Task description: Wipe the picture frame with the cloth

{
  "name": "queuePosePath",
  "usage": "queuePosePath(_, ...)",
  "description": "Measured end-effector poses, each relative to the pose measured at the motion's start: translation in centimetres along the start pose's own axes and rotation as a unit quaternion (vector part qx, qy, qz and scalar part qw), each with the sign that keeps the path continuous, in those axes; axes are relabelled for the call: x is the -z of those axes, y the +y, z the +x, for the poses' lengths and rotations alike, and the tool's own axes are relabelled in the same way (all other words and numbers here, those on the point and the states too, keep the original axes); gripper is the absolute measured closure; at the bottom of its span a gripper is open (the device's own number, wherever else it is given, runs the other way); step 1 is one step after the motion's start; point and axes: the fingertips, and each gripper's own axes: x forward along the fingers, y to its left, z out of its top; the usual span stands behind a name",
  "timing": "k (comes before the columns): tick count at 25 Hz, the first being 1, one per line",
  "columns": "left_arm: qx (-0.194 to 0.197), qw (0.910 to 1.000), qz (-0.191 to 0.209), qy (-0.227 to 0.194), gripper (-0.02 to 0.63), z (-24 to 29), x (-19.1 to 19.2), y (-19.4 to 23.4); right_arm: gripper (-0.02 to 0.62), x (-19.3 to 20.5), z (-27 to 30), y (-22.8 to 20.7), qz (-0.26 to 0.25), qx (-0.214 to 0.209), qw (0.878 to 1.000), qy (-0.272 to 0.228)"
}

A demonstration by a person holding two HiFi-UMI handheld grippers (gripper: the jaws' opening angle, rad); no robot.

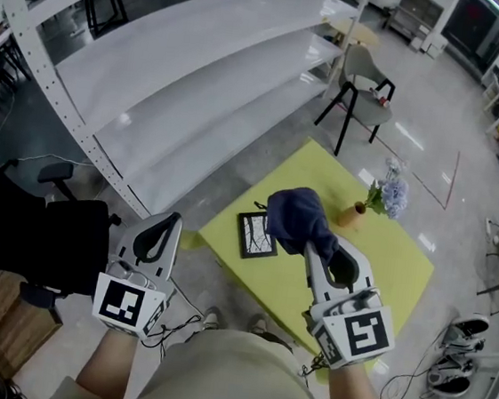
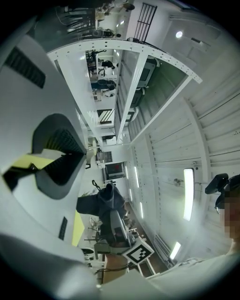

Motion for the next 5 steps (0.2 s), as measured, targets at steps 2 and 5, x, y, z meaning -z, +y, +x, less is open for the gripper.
queuePosePath(2, -0.001, 1.0, -0.002, 0.0, 0.6, -0.14, 0.05, 0.0, 0.531, 0.06, 0.02, 0.17, 0.001, -0.002, 1.0, 0.001)
queuePosePath(5, -0.002, 1.0, -0.005, -0.002, 0.6, -0.26, -0.1, -0.11, 0.531, 0.18, -0.02, 0.27, 0.0, -0.004, 1.0, 0.005)
